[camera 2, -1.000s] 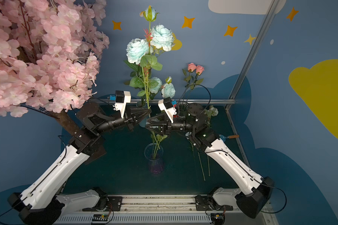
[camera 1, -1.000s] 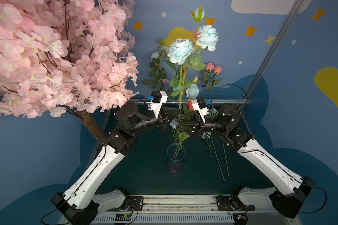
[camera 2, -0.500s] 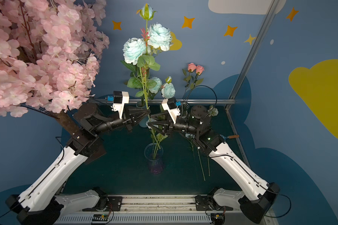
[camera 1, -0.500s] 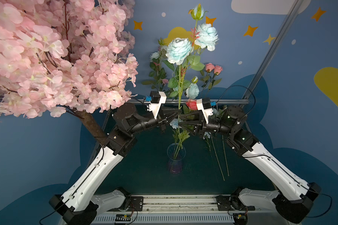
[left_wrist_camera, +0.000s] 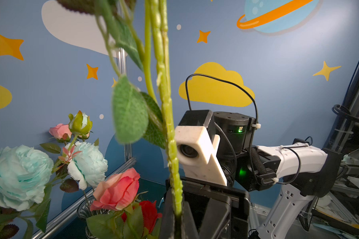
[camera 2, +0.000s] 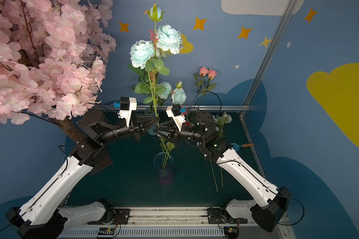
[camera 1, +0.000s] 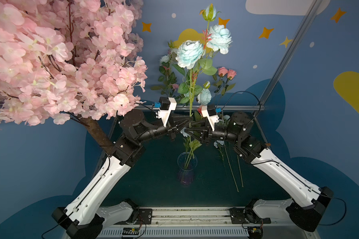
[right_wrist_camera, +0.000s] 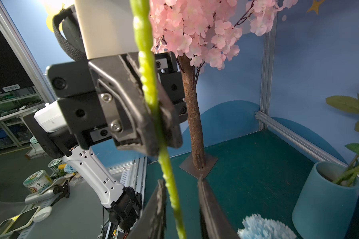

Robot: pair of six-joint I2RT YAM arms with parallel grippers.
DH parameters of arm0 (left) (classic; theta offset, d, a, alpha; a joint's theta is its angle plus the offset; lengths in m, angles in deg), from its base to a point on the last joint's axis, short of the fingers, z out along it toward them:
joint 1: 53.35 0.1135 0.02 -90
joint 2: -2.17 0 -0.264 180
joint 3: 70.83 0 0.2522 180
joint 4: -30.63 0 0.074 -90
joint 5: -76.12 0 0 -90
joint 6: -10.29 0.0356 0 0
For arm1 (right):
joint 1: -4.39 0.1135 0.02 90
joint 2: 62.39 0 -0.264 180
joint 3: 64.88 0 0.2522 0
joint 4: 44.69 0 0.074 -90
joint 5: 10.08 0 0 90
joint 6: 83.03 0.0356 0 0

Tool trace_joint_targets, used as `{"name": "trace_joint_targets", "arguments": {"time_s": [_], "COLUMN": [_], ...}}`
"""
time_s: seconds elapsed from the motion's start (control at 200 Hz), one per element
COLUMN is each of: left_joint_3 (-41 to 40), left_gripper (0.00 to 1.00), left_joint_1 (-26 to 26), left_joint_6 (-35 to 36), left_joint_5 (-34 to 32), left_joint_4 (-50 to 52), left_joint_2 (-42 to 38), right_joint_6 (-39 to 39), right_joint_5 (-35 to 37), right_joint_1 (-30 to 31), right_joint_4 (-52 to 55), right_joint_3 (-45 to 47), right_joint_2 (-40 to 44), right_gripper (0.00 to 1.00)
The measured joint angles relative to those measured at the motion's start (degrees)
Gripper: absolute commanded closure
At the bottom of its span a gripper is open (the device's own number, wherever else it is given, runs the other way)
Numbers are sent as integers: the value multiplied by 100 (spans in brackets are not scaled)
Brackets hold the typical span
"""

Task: Pick out blue flowers from the vase
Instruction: Pick up the flower from the vase.

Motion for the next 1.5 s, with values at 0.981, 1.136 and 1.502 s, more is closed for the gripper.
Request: {"name": "trace_joint_targets", "arguments": {"time_s": [0.981, 1.136, 1.502], "left_joint_3": [-76, -240, -1552], "left_gripper": [42, 25, 13], "left_joint_1": [13, 17, 22], "left_joint_6": [-33, 28, -146], "left_joint_5": [-28, -186, -1073], "left_joint_4": [-37, -37, -284], "left_joint_2": [-2, -111, -1384], "right_joint_6": [7, -9, -168], "right_joint_5": [374, 417, 739], "right_joint_1": [144, 151, 151], "right_joint_4": [-278, -271, 164], "right_joint_3": [22, 17, -323], "right_joint_2": [57, 98, 348], "right_gripper": [100, 100, 100]}}
